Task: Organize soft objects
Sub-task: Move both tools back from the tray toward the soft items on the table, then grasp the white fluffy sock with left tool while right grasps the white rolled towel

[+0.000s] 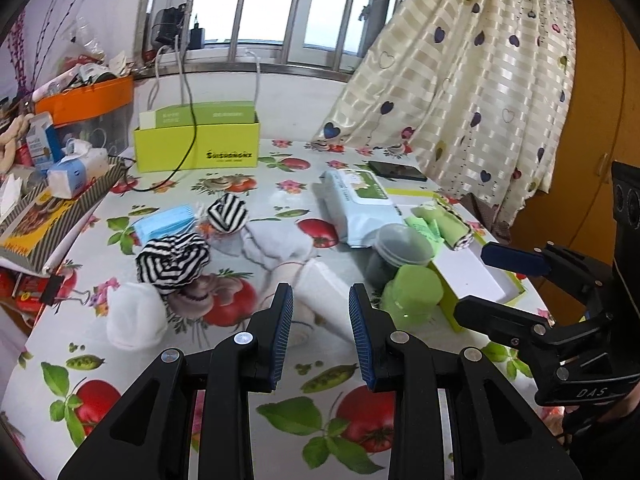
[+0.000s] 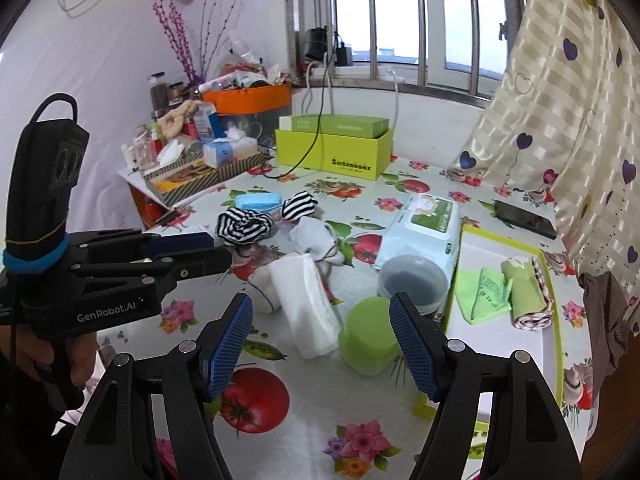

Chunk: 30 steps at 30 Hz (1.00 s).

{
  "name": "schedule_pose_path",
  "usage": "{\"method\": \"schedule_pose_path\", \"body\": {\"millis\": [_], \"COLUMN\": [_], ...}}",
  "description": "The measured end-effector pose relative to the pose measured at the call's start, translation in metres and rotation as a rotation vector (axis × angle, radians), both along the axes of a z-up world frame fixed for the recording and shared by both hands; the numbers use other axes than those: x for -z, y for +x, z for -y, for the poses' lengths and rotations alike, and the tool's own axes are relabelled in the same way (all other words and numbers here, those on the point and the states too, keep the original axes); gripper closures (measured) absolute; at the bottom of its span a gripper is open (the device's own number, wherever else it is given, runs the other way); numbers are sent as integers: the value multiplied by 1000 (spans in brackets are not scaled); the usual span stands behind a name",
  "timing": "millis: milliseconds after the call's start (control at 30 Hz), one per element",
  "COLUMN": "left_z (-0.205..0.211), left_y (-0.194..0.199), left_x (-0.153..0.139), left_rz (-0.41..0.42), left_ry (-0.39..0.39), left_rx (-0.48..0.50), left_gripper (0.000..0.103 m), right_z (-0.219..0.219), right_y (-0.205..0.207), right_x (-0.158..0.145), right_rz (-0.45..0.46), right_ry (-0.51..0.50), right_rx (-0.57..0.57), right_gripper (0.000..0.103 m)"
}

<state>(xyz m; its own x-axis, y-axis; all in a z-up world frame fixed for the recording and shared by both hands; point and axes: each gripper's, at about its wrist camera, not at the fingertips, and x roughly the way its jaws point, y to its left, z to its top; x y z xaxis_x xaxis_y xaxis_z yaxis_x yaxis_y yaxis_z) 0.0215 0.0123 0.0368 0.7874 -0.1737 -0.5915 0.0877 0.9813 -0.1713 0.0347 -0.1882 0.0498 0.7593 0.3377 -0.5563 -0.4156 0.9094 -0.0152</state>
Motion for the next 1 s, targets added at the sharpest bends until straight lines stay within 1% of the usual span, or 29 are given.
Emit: {"method": "schedule_pose_path", "body": {"millis": [200,400,700,767,800,833,1000], "left_z": [-21,-51,-92,-100,-104,-108,-122], "left_y": [-3,-7,-5,-2,-1,1,9], "left_x": [8,15,28,31,34,35,48], "left_rz": [-13,-24,-51,-59,-63,-64,-90], "left_ry": [-7,-14,4,6,5,6,17], "left_rx": [-48,-127,-238,-263,-273,-279,-318], "left_gripper": [73,73,72,69,62,58,58], "right_z": [-9,-17,-26,-28,-30,-31,-38], "right_y": [5,9,17,18,19,21,28], "right_x": [4,9,16,17,18,18,20], "right_rz": [-16,-33,-58,-63,-66,-68,-77], "right_ry": [-7,-15,-34,-41,-45,-49,-75], "right_rx": [-20,-38,-55,-57,-59,-60,-72], "right_gripper": [32,32,32,32,32,32,32]}}
